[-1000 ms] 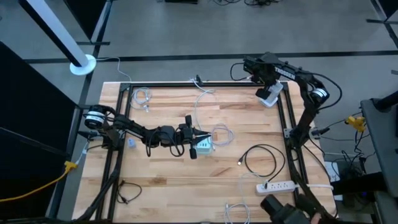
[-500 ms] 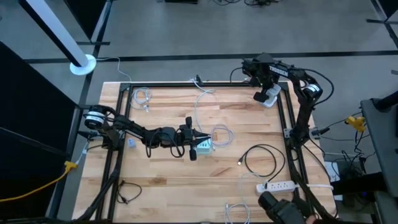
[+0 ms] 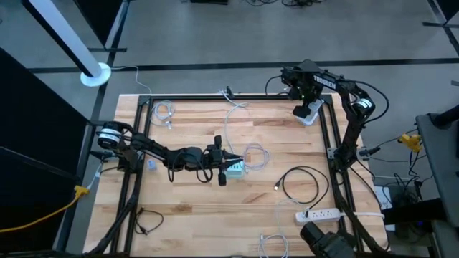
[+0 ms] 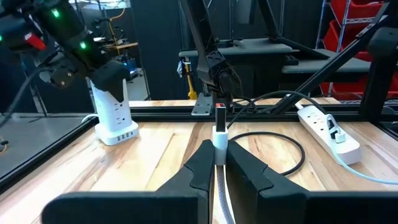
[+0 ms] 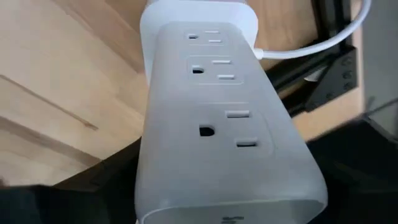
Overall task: Insert USB
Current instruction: Insert the purple charger cable into the white outlet extension
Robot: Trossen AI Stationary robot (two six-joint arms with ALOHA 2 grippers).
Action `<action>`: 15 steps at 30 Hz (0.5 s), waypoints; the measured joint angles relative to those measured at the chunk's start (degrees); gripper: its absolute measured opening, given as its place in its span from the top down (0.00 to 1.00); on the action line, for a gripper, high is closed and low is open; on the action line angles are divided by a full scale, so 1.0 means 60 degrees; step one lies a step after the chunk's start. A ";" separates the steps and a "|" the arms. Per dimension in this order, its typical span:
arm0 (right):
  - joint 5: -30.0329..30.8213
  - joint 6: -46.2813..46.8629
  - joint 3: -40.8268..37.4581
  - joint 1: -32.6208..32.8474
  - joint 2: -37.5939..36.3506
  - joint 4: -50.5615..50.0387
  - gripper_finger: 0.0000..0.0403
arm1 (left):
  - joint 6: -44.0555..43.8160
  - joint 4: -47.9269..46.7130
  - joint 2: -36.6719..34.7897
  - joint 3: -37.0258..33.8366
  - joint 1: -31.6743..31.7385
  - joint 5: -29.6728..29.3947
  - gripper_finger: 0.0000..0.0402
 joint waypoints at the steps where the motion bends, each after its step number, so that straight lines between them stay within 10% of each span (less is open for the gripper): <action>1: -0.0239 0.0193 0.0000 0.0014 -0.0114 -0.0023 0.27 | 0.0000 -0.0092 -0.0007 -0.0004 0.0000 -0.0063 0.96; 6: -0.1619 0.1703 0.0000 0.0305 -0.0884 -0.0143 0.27 | -0.0049 -0.1419 -0.0199 0.0293 0.0074 -0.0875 0.96; 15: -0.1708 0.2422 -0.0004 0.1706 -0.1713 0.0108 0.27 | -0.0883 -1.0964 0.0259 0.4526 0.1303 -0.1312 0.96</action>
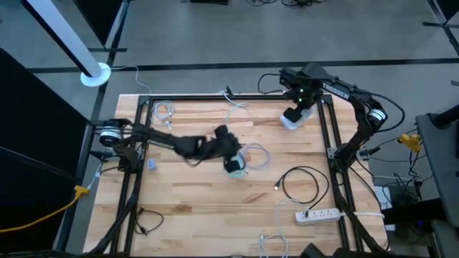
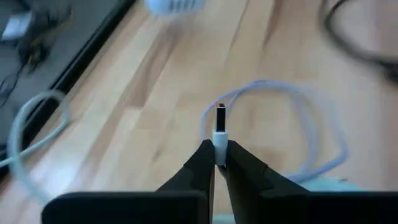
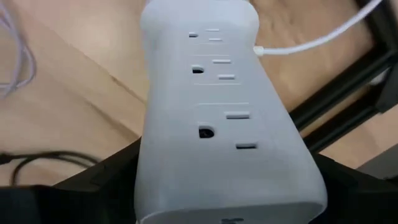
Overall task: Insert USB
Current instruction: Insert the purple charger cable into the white outlet extension
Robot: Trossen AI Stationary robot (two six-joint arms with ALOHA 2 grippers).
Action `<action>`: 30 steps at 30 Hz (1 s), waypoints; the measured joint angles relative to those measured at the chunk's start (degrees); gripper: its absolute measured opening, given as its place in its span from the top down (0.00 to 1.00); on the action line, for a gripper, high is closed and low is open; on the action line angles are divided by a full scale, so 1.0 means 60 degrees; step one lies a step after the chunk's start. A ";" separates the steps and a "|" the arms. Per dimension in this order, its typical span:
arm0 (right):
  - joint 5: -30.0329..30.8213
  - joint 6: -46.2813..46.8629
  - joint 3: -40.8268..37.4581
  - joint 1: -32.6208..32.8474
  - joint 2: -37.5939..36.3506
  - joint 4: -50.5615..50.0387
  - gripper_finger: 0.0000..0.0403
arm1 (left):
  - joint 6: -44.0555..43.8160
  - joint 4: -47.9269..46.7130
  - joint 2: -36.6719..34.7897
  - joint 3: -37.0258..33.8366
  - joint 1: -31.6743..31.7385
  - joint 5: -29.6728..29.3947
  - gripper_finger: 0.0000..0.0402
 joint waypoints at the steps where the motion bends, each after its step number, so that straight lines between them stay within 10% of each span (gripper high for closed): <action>1: 0.0147 0.0004 -0.0003 0.0106 0.0000 0.0149 0.27 | 0.0054 -0.0480 0.0135 0.0424 0.0148 0.0028 0.96; 19: -0.1413 -0.0440 -0.0102 0.0802 0.0211 0.1579 0.27 | 0.0777 -0.1847 0.4158 0.4748 0.1701 0.1597 0.96; 30: -0.1500 -0.0478 -0.0669 0.1098 0.0368 0.1601 0.27 | 0.0774 -0.1848 0.4389 0.5131 0.1633 0.1593 0.96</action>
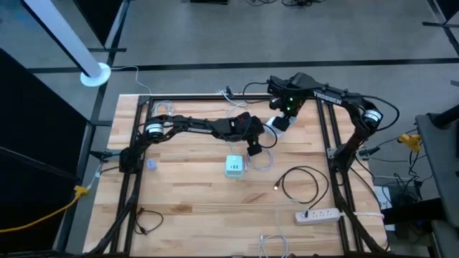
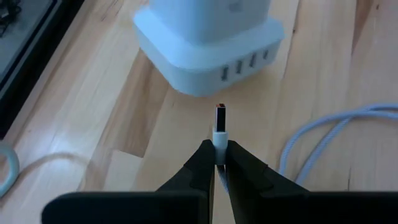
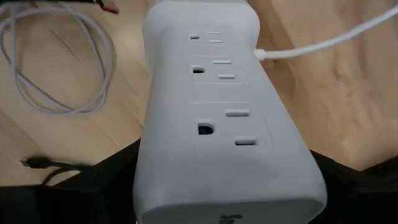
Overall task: Insert USB
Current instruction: Insert the purple charger cable into the white outlet extension
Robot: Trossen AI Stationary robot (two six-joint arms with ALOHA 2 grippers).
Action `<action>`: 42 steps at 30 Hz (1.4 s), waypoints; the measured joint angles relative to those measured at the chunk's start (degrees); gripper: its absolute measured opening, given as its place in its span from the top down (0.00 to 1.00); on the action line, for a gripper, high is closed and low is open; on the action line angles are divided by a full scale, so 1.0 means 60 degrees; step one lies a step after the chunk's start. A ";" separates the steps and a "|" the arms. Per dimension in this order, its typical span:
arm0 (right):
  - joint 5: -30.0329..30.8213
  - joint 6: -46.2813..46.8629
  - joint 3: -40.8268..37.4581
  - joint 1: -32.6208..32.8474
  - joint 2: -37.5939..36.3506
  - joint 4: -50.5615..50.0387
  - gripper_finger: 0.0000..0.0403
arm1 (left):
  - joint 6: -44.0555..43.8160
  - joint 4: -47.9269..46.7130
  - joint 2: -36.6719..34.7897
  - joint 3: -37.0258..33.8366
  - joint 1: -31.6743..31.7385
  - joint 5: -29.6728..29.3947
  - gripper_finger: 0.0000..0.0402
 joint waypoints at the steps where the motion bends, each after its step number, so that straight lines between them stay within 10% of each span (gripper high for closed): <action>1: -0.0004 0.0026 -0.0102 -0.0003 0.0093 0.0032 0.27 | -0.0004 -0.0013 -0.0011 0.0000 -0.0010 0.0000 0.96; 42: 0.0240 0.0947 -0.1253 0.0699 -0.0241 0.3849 0.28 | -0.0226 -0.0370 0.0043 -0.0598 0.0319 -0.0752 0.96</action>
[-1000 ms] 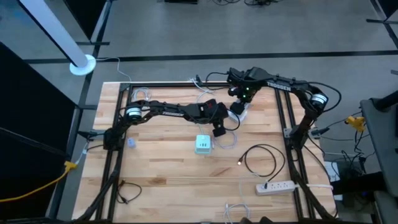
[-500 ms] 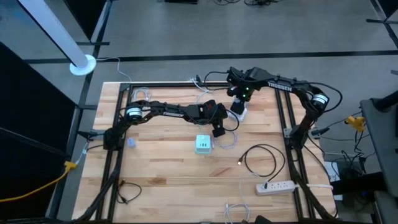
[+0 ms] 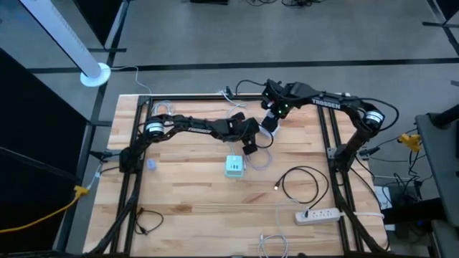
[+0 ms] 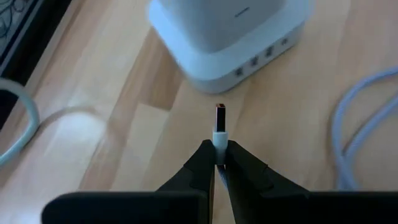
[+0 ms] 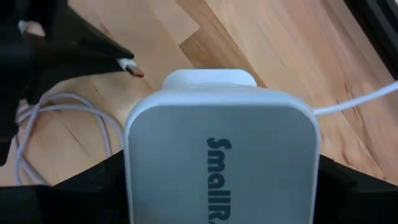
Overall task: Insert USB
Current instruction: Insert the purple charger cable into the white outlet extension
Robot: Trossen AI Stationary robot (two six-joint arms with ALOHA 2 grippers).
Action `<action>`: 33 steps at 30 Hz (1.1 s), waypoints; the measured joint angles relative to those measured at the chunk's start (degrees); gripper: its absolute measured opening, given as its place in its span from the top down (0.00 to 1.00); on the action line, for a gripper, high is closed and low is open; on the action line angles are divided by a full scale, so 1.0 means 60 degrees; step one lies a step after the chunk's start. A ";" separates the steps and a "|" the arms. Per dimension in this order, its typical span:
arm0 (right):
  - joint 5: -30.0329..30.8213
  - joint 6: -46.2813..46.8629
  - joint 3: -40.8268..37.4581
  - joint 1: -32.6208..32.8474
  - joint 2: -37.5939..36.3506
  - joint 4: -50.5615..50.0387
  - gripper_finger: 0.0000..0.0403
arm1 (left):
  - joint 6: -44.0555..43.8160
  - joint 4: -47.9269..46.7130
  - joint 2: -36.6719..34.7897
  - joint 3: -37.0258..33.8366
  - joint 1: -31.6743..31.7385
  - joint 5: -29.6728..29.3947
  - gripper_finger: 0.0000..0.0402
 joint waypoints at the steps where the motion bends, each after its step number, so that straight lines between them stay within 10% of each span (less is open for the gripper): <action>1: 0.0018 0.0002 -0.0007 0.0017 0.0001 0.0093 0.28 | -0.0001 -0.0143 0.0000 0.0001 0.0074 0.0061 0.96; 33: -0.0392 0.0002 -0.0100 0.0056 -0.0189 0.1122 0.28 | 0.0050 0.0000 0.0000 -0.0065 0.0264 0.1309 0.96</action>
